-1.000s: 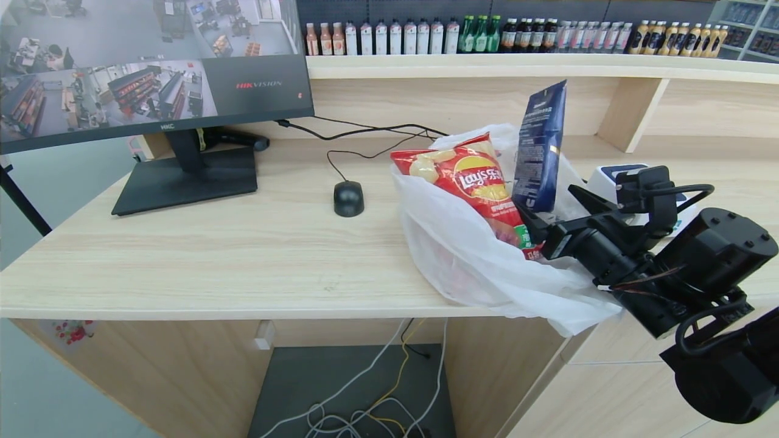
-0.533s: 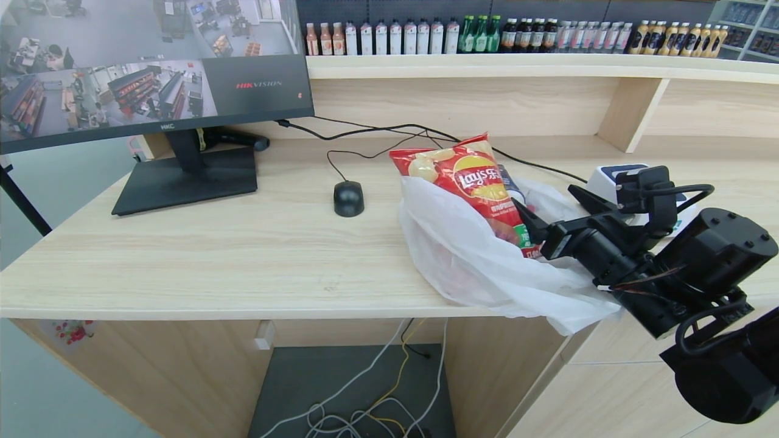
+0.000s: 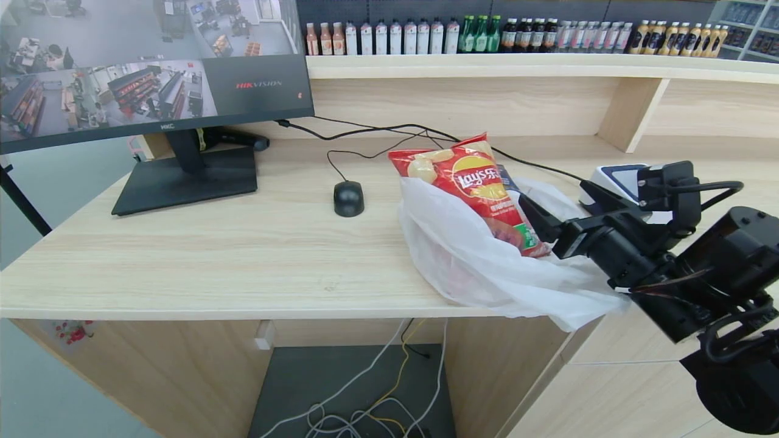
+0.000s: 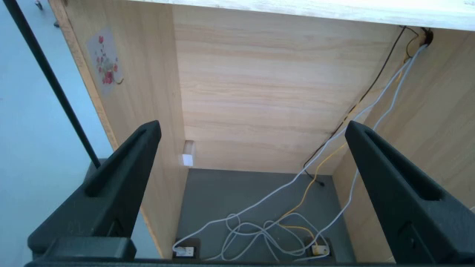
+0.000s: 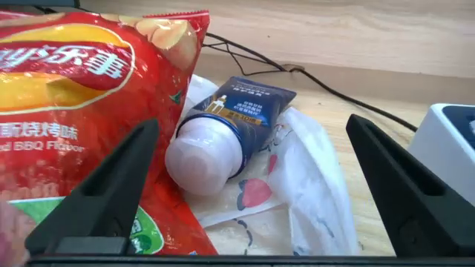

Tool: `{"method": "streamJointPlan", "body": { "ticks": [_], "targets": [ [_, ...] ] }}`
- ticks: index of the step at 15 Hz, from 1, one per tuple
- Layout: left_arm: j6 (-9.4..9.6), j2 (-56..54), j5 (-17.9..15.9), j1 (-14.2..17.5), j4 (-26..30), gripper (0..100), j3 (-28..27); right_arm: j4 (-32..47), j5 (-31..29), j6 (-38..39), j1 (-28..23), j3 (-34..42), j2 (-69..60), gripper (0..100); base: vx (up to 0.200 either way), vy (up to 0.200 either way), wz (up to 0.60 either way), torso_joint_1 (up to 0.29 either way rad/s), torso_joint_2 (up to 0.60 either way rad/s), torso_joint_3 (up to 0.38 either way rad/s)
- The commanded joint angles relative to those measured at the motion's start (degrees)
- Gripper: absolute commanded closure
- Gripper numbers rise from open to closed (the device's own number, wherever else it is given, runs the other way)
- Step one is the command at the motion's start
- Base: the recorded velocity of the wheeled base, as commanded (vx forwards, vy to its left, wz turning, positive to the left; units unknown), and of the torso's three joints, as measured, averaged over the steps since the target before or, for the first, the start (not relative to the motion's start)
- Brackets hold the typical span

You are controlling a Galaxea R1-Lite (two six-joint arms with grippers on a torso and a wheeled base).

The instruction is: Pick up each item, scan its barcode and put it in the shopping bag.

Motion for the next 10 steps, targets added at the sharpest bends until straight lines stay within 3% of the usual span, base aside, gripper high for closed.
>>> {"method": "streamJointPlan", "body": {
  "ticks": [1, 2, 7, 10],
  "targets": [
    [0.0, 0.0, 0.0, 0.0, 0.0, 0, 0.0, 0.0, 0.0, 0.0, 0.0, 4.5, -7.7, 0, 0.0, 0.0, 0.0, 0.0, 0.0, 0.0],
    [0.0, 0.0, 0.0, 0.0, 0.0, 0, 0.0, 0.0, 0.0, 0.0, 0.0, 4.5, -7.7, 0, 0.0, 0.0, 0.0, 0.0, 0.0, 0.0],
    [0.0, 0.0, 0.0, -0.1, 0.0, 0, 0.0, -0.5, 0.0, -0.1, -0.1, 27.4, -29.6, 0, 0.0, 0.0, 0.0, 0.0, 0.0, 0.0],
    [0.0, 0.0, 0.0, 0.0, 0.0, 0, 0.0, 1.9, -0.4, -0.1, -0.2, 29.4, -38.1, 0, 0.0, 0.0, 0.0, 0.0, 0.0, 0.0]
  ]
}}
